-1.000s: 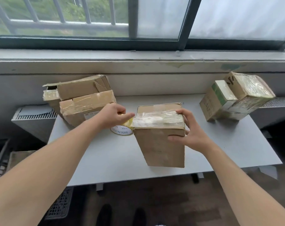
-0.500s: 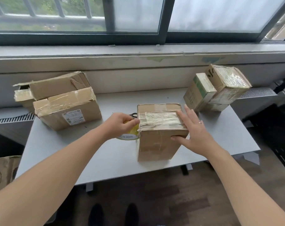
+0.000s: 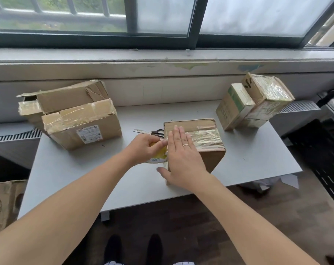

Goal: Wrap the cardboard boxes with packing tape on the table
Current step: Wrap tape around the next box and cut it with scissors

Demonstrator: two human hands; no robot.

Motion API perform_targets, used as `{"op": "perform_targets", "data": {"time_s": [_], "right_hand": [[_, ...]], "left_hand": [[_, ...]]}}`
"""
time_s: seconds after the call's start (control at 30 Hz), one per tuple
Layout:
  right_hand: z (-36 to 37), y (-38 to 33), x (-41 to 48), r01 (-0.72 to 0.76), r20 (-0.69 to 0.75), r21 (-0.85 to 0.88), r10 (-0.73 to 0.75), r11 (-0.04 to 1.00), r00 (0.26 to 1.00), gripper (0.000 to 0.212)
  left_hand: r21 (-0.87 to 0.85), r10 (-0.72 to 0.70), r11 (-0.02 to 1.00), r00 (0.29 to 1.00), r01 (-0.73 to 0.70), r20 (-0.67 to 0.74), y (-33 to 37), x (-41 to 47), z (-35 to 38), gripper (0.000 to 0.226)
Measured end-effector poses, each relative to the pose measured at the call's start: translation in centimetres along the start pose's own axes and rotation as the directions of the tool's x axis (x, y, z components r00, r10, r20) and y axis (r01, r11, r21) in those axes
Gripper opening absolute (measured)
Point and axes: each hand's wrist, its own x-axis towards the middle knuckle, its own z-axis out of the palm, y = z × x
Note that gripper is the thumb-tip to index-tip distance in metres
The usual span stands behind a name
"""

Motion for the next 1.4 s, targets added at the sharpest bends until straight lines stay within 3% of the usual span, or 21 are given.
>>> {"op": "perform_targets", "data": {"time_s": [0.1, 0.27, 0.37, 0.47, 0.6, 0.8, 0.93, 1.17, 1.3, 1.4], "right_hand": [[-1.1, 1.1, 0.4, 0.058, 0.053, -0.036, -0.056, 0.998, 0.997, 0.112], [-3.9, 3.0, 3.9, 0.069, 0.201, -0.158, -0.036, 0.985, 0.979, 0.142], [-4.9, 2.4, 5.3, 0.139, 0.21, -0.098, -0.116, 0.985, 0.971, 0.134], [-5.7, 3.3, 5.2, 0.101, 0.084, 0.14, -0.113, 0.985, 0.99, 0.104], [-5.6, 5.9, 5.0, 0.111, -0.068, 0.566, -0.088, 0.817, 0.994, 0.078], [-1.6, 5.9, 5.7, 0.191, -0.084, 0.67, -0.183, 0.718, 0.98, 0.078], [-0.2, 7.7, 5.9, 0.179, -0.078, 0.704, -0.175, 0.688, 0.981, 0.079], [3.0, 12.3, 3.5, -0.018, 0.069, 0.769, -0.055, 0.639, 0.996, 0.079], [5.4, 14.0, 1.6, -0.121, 0.148, 0.769, 0.009, 0.628, 0.989, 0.081], [7.3, 14.1, 0.5, -0.16, 0.178, 0.771, 0.033, 0.616, 0.983, 0.083]], "left_hand": [[0.003, -0.014, 1.0, 1.0, 0.014, 0.003, -0.1, 0.0, -0.3, 0.056], [0.056, -0.053, 0.997, 0.998, 0.051, 0.026, 0.7, 0.1, -0.4, 0.052], [0.021, -0.074, 0.997, 0.996, 0.074, 0.049, 0.3, -0.7, -3.3, 0.052], [0.015, -0.01, 1.0, 1.0, 0.01, 0.019, 0.5, -1.9, -8.6, 0.055], [0.049, 0.002, 0.999, 0.991, 0.005, -0.135, 0.0, -4.0, -15.4, 0.055], [0.224, -0.018, 0.973, 0.987, 0.054, -0.162, -0.1, -5.1, -18.4, 0.054], [0.254, -0.012, 0.967, 0.997, 0.032, -0.077, 0.1, -4.3, -17.1, 0.056], [0.211, -0.058, 0.976, 0.998, 0.048, 0.04, -0.4, -0.8, -11.9, 0.054], [0.32, -0.118, 0.943, 0.99, 0.089, 0.072, 0.0, 1.1, -10.7, 0.056], [0.433, -0.094, 0.901, 0.99, 0.04, 0.105, 0.8, 2.5, -10.1, 0.061]]}}
